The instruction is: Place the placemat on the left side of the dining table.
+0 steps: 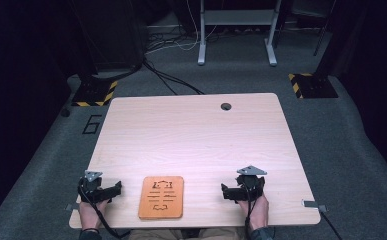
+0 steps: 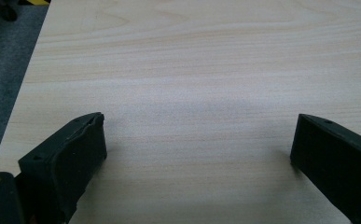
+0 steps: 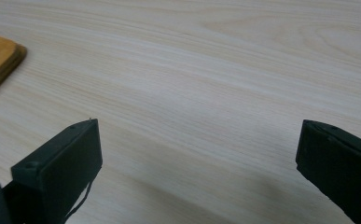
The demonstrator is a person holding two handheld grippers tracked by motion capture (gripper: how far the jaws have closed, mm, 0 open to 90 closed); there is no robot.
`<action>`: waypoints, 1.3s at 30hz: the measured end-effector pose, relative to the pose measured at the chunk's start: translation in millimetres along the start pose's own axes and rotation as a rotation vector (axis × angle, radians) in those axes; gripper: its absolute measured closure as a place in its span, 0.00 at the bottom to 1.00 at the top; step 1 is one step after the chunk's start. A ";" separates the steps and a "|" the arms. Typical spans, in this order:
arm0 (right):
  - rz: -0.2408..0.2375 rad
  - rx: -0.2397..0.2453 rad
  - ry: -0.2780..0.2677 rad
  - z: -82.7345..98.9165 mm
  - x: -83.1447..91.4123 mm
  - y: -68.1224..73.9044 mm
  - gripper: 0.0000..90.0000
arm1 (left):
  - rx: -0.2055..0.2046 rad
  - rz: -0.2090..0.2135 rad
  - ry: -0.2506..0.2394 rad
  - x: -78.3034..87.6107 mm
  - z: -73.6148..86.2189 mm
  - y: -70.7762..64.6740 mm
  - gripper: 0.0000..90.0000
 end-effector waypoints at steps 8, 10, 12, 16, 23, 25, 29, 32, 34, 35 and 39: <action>-0.048 0.025 0.013 -8.0 -7.5 22.4 0.00 | -0.001 0.000 0.000 0.0 0.0 0.0 0.04; -0.061 0.037 0.018 -10.0 -10.0 27.4 0.00 | 0.000 0.000 0.000 0.0 0.0 0.0 0.04; -0.077 0.051 0.020 -12.5 -13.5 32.7 0.00 | 0.000 0.000 0.000 0.0 0.0 0.0 0.04; -0.101 0.059 0.029 -15.8 -18.5 42.5 0.00 | 0.000 0.001 0.000 0.1 0.0 0.0 0.04; -0.141 0.078 0.041 -22.9 -27.1 59.8 0.01 | 0.000 0.001 0.001 0.1 0.0 -0.1 0.04; -0.154 0.085 0.048 -24.2 -29.6 63.3 0.01 | 0.000 0.001 0.000 0.1 0.0 -0.1 0.04; -0.168 0.086 0.060 -25.5 -33.7 69.1 0.01 | -0.001 0.000 0.000 0.0 0.0 0.0 0.04; -0.176 0.101 0.064 -27.0 -36.4 72.9 0.01 | -0.001 0.001 0.000 0.1 0.0 0.0 0.04; -0.179 0.098 0.065 -28.2 -37.4 76.6 0.01 | 0.000 0.001 -0.001 0.0 0.0 -0.1 0.04; -0.182 0.101 0.067 -28.8 -37.9 77.4 0.01 | 0.000 0.001 0.001 0.1 0.0 -0.1 0.04; -0.194 0.111 0.067 -32.5 -41.5 83.6 0.01 | 0.000 0.001 -0.001 0.0 0.0 -0.1 0.04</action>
Point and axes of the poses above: each handheld gripper's, and its own axes: x roughly backward along the jaws, z roughly out of its underside, y roughly to its left, the point moved 6 cm from there along -x, roughly forward along the jaws, and after that the axes turned 14 degrees about -z, right-handed, at the moved point
